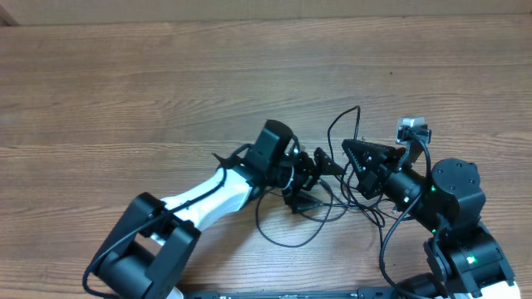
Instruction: Untangle cables
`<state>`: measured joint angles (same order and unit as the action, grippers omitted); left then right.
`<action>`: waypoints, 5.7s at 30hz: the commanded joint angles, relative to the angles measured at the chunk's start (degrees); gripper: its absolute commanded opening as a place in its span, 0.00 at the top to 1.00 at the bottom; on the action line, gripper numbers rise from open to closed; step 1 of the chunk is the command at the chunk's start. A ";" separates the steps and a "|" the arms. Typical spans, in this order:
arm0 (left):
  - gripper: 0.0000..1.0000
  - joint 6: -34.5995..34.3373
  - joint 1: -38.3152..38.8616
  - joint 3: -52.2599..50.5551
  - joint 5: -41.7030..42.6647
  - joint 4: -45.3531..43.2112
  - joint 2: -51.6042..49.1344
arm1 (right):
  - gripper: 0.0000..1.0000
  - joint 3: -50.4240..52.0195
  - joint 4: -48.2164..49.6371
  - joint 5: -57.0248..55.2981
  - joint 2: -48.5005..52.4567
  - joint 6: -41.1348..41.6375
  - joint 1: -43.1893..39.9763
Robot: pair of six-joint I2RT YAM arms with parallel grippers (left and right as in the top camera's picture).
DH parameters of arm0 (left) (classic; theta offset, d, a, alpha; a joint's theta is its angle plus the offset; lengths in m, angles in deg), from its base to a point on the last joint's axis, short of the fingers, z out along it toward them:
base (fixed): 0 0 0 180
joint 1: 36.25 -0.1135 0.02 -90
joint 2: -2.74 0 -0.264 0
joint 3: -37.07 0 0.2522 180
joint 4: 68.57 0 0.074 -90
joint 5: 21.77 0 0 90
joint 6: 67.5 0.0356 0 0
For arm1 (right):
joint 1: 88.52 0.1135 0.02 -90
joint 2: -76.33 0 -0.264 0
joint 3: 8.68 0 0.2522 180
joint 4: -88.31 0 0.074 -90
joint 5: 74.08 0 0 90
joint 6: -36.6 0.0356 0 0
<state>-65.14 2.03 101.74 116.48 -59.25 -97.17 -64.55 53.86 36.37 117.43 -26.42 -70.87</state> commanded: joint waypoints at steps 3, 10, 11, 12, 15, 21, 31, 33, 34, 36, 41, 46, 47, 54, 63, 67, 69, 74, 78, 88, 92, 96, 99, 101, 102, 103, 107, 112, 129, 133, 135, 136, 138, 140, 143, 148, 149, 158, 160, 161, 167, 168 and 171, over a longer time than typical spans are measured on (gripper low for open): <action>0.04 -8.52 3.04 0.55 -3.52 -5.73 -1.66 | 0.96 -1.29 -0.26 0.26 -0.59 -0.26 -0.04; 0.23 -12.85 7.28 0.55 -6.80 -9.11 -1.73 | 0.96 -1.29 -1.09 0.24 -0.59 -0.26 -0.04; 0.28 -13.20 8.09 0.55 -7.61 -9.16 -1.73 | 0.96 -1.29 -1.09 0.24 -0.59 -0.24 -0.04; 0.32 -13.38 8.55 0.55 -8.11 -9.16 -1.73 | 0.96 -1.29 -1.09 0.24 -0.59 -0.24 -0.04; 0.58 -12.74 9.79 0.55 -10.21 -9.11 -1.73 | 0.96 -1.29 -1.16 0.26 -0.59 -0.26 -0.04; 0.96 4.76 8.35 0.55 -12.63 -9.07 -1.68 | 0.96 -1.29 -2.51 0.24 -0.59 -0.28 -0.04; 0.96 29.99 -5.05 0.55 -15.37 16.26 5.35 | 0.96 -5.20 -2.27 -1.49 -0.61 -4.66 -0.04; 0.96 31.78 -7.87 0.55 -21.59 25.68 8.02 | 0.96 -8.24 -1.18 -2.23 -0.59 -7.85 -0.07; 0.96 32.35 -9.40 0.57 -25.81 30.77 9.40 | 0.96 -10.32 -0.81 -4.55 -0.59 -8.02 -0.04; 0.96 32.28 -11.80 0.55 -32.83 38.95 11.39 | 0.96 -14.82 -0.85 -11.02 -0.57 -8.02 -0.04; 0.96 32.30 -15.56 0.55 -45.03 52.24 12.44 | 0.96 -25.79 -0.76 -27.50 -0.02 -10.01 -0.04; 0.96 28.68 -16.63 0.55 -51.87 57.53 12.39 | 0.96 -36.57 -3.15 -35.04 1.55 -16.02 -0.04; 0.96 28.22 -16.63 0.55 -51.78 57.33 12.39 | 0.96 -38.16 -3.78 -36.37 1.86 -16.90 -0.04; 0.73 24.37 -16.41 0.55 -51.60 56.63 12.39 | 0.96 -43.87 -3.85 -48.19 2.54 -20.92 -0.04; 0.00 24.39 -16.41 0.55 -51.19 56.65 12.39 | 0.96 -43.85 7.13 -68.96 6.67 -44.61 -0.07; 0.00 24.41 -16.41 0.55 -51.23 56.63 12.39 | 0.96 -43.85 11.13 -74.53 11.45 -57.37 -1.14; 0.00 24.41 -16.41 0.55 -51.23 56.61 12.39 | 0.96 -43.85 11.21 -74.64 13.88 -61.31 -3.06; 0.01 24.41 -16.41 0.55 -51.28 56.65 12.39 | 0.96 -43.74 15.23 -74.38 19.58 -60.85 -10.60; 0.00 24.41 -16.41 0.55 -51.32 56.65 12.39 | 0.96 -43.74 16.98 -74.18 24.35 -60.54 -16.72; 0.00 24.41 -16.50 0.55 -51.30 56.63 12.39 | 0.96 -43.74 9.84 -73.31 38.99 -47.08 -36.79; 0.00 24.41 -16.50 0.55 -51.30 56.63 12.39 | 0.96 -43.74 3.63 -73.24 44.17 -36.28 -44.63; 0.00 24.41 -16.52 0.55 -51.30 56.61 12.39 | 0.96 -43.74 -0.42 -68.46 46.07 -27.45 -51.08; 0.01 24.41 -16.50 0.55 -51.30 56.63 12.39 | 0.96 -43.74 -1.55 -59.89 46.49 -24.79 -56.13; 0.00 24.41 -16.50 0.55 -51.30 56.63 12.39 | 0.96 -43.74 -1.95 -50.21 47.28 -24.81 -60.26; 0.00 24.41 -16.50 0.55 -51.28 56.61 12.39 | 0.96 -43.74 -1.95 -46.49 47.71 -24.81 -61.77; 0.00 24.41 -16.50 0.55 -51.30 56.63 12.39 | 0.96 -43.74 -1.97 -40.83 48.70 -24.81 -64.04; 0.01 24.39 -16.50 0.55 -51.28 56.63 12.39 | 0.96 -43.74 -1.73 -31.15 53.00 -24.79 -69.66; 0.00 24.39 -16.50 0.55 -51.28 56.61 12.39 | 0.96 -43.74 -0.92 -26.03 61.16 -23.67 -73.79; 0.00 24.41 -16.52 0.55 -51.30 56.61 12.39 | 0.00 -43.80 -5.18 -21.99 60.61 -17.55 -72.76; 0.00 24.41 -16.50 0.55 -51.30 56.61 12.39 | 0.00 -43.80 -6.97 -17.25 53.62 -17.53 -69.94; 0.00 24.41 -16.50 0.55 -51.30 56.61 12.39 | 0.00 -43.80 -7.28 -14.67 49.70 -16.46 -68.02; 0.01 24.41 -16.50 0.55 -51.30 56.61 12.39 | 0.00 -43.80 -7.28 -13.05 47.12 -14.84 -66.64; 0.00 24.41 -16.50 0.55 -51.28 56.61 12.39 | 0.00 -43.80 -7.32 -9.88 42.60 -11.69 -63.60; 0.01 24.41 -16.50 0.55 -51.30 56.61 12.39 | 0.00 -43.80 -8.15 -5.86 37.99 -8.26 -59.19; 0.00 24.41 -16.50 0.55 -51.28 56.61 12.39 | 0.00 -43.80 -12.66 -2.29 32.85 -6.08 -50.34; 0.00 24.41 -16.50 0.55 -51.49 56.61 12.39 | 0.00 -43.76 -23.10 -2.38 30.69 -5.86 -33.68; 0.00 24.41 -16.52 0.55 -51.71 56.57 12.39 | 0.00 -43.71 -25.40 -2.56 31.10 -5.70 -30.82; 0.00 24.41 -16.50 0.55 -51.67 55.32 12.39 | 0.00 -43.15 -50.62 -10.14 39.45 -5.77 -14.62; 0.01 24.39 -16.50 0.55 -51.65 54.64 12.39 | 0.00 -41.70 -53.88 -10.12 41.00 -5.97 -12.41; 0.00 24.39 -16.50 0.55 -51.65 54.51 12.39 | 0.00 -40.59 -54.58 -10.10 41.40 -5.97 -11.39; 0.00 24.39 -16.50 0.55 -51.65 54.51 12.39 | 0.00 -29.57 -51.67 -9.40 41.86 -4.46 -5.62; 0.00 24.39 -16.50 0.55 -51.65 54.51 12.39 | 0.00 -27.63 -50.40 -9.29 41.86 -2.80 -4.79; 0.00 24.39 -16.52 0.55 -51.67 54.53 12.39 | 0.00 -20.96 -45.07 -8.37 41.86 2.62 -2.01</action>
<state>-40.15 -14.23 101.85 65.82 -4.87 -85.02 -89.58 6.72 27.65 158.96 -29.17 -74.80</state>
